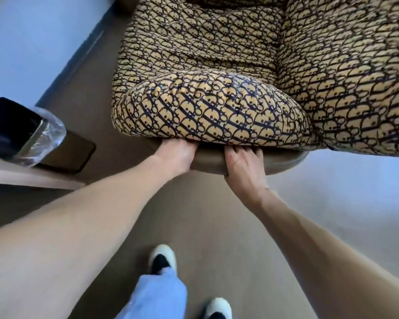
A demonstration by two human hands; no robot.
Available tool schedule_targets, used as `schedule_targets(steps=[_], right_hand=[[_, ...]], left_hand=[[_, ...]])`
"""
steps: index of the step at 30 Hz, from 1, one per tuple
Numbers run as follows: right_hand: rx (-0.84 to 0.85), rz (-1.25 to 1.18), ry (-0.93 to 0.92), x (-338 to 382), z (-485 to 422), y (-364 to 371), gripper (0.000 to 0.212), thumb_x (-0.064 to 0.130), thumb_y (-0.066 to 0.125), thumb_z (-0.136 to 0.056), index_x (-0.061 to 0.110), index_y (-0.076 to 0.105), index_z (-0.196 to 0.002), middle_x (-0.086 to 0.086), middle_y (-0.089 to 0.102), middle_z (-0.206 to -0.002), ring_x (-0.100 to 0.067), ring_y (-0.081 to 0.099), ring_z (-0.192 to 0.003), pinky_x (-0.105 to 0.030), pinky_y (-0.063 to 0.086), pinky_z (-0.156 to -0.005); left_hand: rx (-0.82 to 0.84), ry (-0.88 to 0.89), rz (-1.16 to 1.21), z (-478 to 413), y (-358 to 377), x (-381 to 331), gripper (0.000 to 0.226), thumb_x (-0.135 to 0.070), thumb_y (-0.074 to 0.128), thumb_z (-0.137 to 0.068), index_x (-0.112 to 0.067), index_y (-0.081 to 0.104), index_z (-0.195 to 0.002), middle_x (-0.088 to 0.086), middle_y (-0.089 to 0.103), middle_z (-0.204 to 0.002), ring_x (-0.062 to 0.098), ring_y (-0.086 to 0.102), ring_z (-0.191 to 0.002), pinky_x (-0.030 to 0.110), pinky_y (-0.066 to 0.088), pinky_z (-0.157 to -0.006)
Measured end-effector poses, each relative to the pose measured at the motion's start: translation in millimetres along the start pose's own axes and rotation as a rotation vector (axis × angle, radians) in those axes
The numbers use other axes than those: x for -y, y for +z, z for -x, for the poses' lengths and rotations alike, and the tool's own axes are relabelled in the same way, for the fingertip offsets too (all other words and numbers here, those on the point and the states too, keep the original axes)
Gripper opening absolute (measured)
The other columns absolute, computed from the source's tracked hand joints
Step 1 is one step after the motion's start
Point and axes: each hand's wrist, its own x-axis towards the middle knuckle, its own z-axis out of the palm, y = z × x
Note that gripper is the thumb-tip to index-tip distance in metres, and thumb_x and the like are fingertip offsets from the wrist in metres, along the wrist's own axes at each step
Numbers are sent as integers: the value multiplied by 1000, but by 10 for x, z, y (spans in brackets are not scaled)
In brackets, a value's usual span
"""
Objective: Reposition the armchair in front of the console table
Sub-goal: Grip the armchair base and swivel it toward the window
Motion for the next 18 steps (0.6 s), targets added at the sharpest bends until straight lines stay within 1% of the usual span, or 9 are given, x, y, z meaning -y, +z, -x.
schedule_targets(steps=[3,5,7,10,13,16,18], right_hand=[[-20,-5,38,184,-78,25,28,9,69,-75,14,60,-101,-11,71,-87,-37,65,-86,-44,43,-82],[-19,-2,64,329,-145,21,29,13,71,-79,15,59,-105,-10,72,-91,-36,65,-90,-44,43,-84],[-27,-23,88,504,-225,22,31,14,70,-82,16,58,-110,-9,73,-96,-36,65,-95,-44,43,-87],[-42,-53,147,795,-384,46,27,12,69,-83,17,59,-108,-9,73,-99,-36,65,-98,-45,41,-88],[-66,-79,233,1106,-548,50,25,11,71,-81,17,60,-103,-9,74,-100,-36,65,-99,-44,40,-91],[-72,-83,289,1371,-699,79,23,11,71,-82,16,60,-101,-11,73,-99,-37,64,-98,-42,35,-84],[-57,-72,312,1490,-762,93,25,13,72,-81,16,60,-102,-12,73,-100,-37,65,-98,-41,33,-81]], left_hand=[[22,22,-26,-43,-19,195,43,-37,77,-83,-11,60,-112,14,69,-104,36,67,-96,39,50,-76],[77,15,18,-69,-27,350,50,-40,80,-80,-12,59,-116,14,68,-108,36,66,-101,42,50,-83],[104,18,95,-105,-35,543,51,-36,81,-79,-13,59,-119,14,68,-110,36,65,-105,43,49,-89],[69,87,96,-199,-90,874,49,-33,82,-78,-12,61,-117,15,70,-110,35,66,-102,35,50,-82],[31,162,52,-287,-178,1178,54,-35,85,-76,-8,64,-118,17,71,-110,35,67,-101,36,54,-85],[41,212,62,-358,-249,1472,49,-34,85,-77,-6,66,-111,16,70,-106,33,65,-96,36,53,-81],[22,257,67,-396,-255,1604,49,-32,86,-76,-5,66,-111,15,70,-105,33,65,-95,37,54,-80]])
